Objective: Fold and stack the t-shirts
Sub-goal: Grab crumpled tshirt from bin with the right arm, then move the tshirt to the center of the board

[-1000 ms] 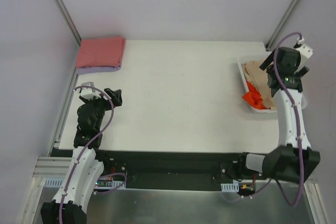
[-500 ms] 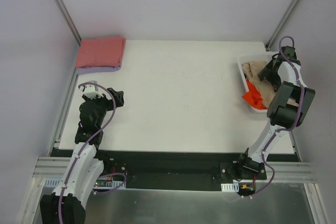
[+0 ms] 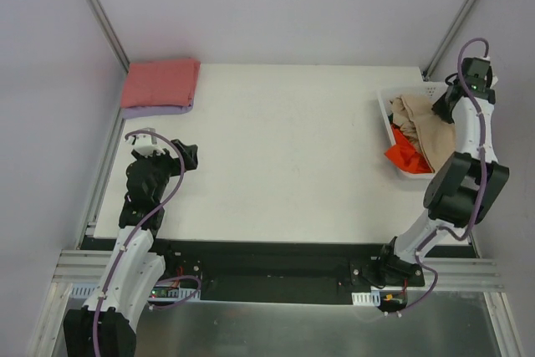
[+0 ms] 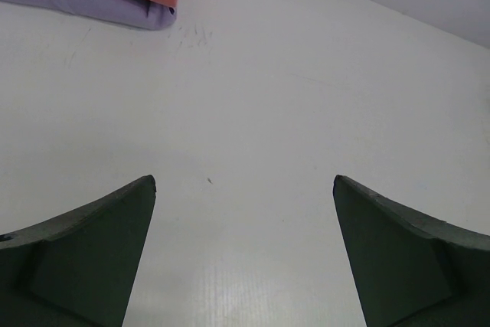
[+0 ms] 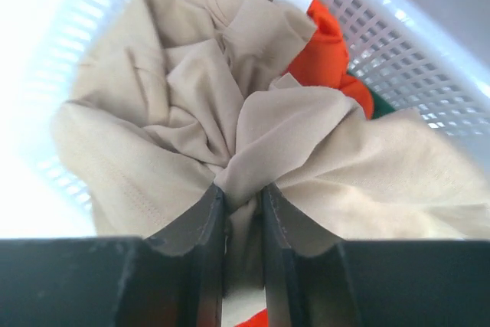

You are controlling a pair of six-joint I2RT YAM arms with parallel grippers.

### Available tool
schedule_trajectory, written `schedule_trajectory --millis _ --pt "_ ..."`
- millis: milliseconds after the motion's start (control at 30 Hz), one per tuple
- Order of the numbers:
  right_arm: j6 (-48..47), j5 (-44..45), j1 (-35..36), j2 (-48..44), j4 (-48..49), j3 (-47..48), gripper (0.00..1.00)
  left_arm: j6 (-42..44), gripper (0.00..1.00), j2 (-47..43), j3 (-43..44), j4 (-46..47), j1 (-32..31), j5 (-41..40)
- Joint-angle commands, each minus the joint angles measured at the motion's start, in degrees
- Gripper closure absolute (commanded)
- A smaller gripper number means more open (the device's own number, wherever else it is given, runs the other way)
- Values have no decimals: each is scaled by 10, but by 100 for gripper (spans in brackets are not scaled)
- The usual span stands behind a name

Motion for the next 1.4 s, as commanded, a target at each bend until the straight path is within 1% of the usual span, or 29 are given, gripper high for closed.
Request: schedule_trajectory --millis 0,67,200,300,367,400,533,633,700,767,833,867,900,933,1000,1067,1100,1133,1167,1200,1233,1367 --pt "-11 31 0 -126 0 31 98 7 1 -1 25 21 -3 21" --pt "-12 31 0 -152 -12 50 97 7 1 -4 24 22 -3 21" --pt "-25 5 6 -193 -19 89 95 8 1 -9 24 21 -3 24" --pt "-34 -57 13 -215 -40 132 95 6 1 -11 23 21 -2 25" --pt "-50 -91 35 -233 -48 156 95 3 1 -10 23 22 -2 24" --pt "-57 -119 55 -244 -49 163 95 2 1 -9 24 22 -3 25" --pt "-82 -179 168 -285 -41 168 93 -1 1 -5 26 22 -3 32" --pt "-74 -272 246 -304 1 140 93 -2 1 -7 26 22 -3 34" --pt "-74 -275 317 -305 35 115 93 3 1 -14 25 20 -3 30" --pt "-94 -270 385 -280 39 106 92 3 1 -24 24 14 -2 16" --pt "-107 -276 419 -251 29 94 91 4 1 -31 23 7 -2 4" --pt "-110 -271 426 -239 31 76 87 4 1 -36 23 6 -2 2" --pt "-107 -247 427 -227 37 56 79 5 1 -39 24 4 -2 0" --pt "-112 -215 427 -218 35 32 69 5 1 -42 24 0 -3 -3" --pt "-117 -105 426 -202 18 -13 48 5 1 -43 25 -8 -2 -13" --pt "-114 42 426 -199 11 -67 18 1 1 -37 29 -13 -3 -24" --pt "-110 91 426 -202 10 -94 8 -1 1 -31 33 -19 -3 -29" --pt "-106 131 426 -206 8 -122 1 -7 1 -20 38 -24 -2 -33" --pt "-105 149 426 -211 7 -138 3 -11 1 -12 45 -33 -2 -33" --pt "-106 154 426 -218 6 -163 4 -17 1 0 55 -44 -2 -50" --pt "-105 150 427 -225 10 -177 4 -20 1 15 64 -51 -2 -47" --pt "-99 90 440 -261 44 -249 4 -28 1 86 112 -104 -3 1"
